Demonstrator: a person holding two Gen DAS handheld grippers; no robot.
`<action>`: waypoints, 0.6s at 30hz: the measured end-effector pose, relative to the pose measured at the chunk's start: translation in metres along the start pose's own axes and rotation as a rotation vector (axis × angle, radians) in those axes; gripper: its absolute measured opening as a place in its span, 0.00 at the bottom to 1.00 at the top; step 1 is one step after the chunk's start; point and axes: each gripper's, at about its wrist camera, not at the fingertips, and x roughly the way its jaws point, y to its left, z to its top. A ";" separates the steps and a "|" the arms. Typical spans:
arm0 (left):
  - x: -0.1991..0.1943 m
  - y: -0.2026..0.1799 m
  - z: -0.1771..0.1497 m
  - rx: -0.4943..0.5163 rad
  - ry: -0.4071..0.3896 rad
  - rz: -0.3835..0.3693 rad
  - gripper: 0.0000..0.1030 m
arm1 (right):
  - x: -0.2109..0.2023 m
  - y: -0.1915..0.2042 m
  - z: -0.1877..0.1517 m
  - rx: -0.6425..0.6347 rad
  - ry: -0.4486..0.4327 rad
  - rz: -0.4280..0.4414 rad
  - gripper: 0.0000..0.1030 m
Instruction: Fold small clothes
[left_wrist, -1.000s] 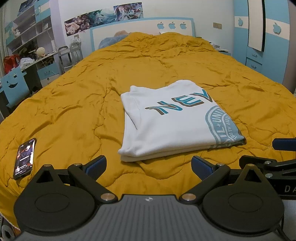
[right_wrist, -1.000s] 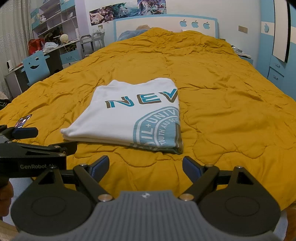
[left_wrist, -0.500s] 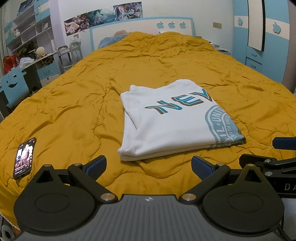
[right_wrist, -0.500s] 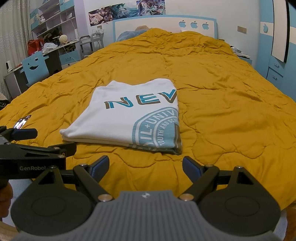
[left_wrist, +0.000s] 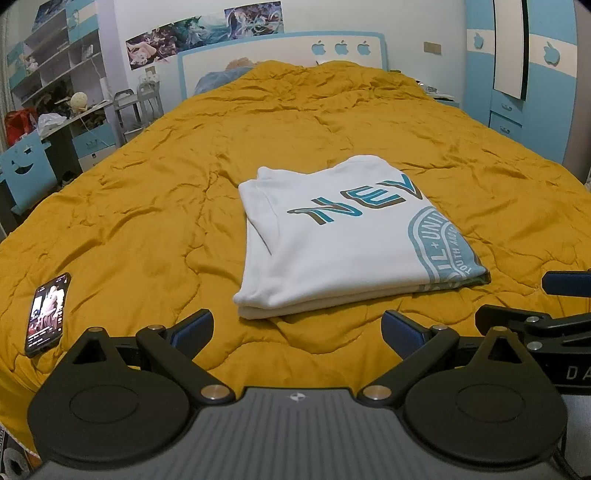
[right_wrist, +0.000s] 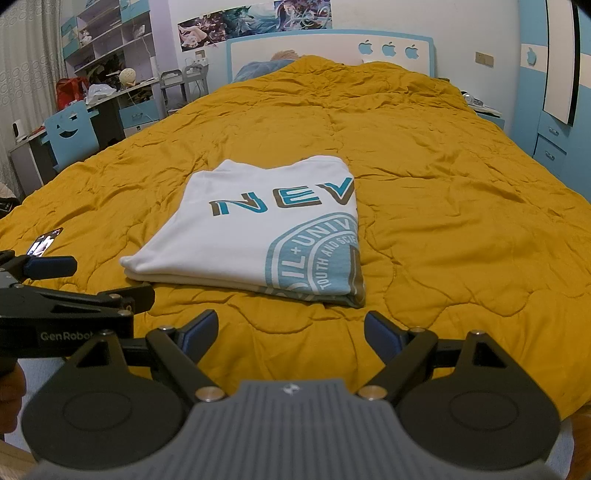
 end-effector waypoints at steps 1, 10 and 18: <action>0.000 0.000 0.000 0.001 0.000 -0.001 1.00 | 0.000 0.000 0.000 0.000 0.000 0.000 0.80; 0.000 0.000 0.001 0.008 -0.001 -0.005 1.00 | 0.000 0.000 0.000 -0.001 -0.001 -0.001 0.80; 0.000 0.000 0.001 0.012 -0.001 -0.008 1.00 | 0.001 -0.001 0.000 -0.003 -0.002 0.000 0.80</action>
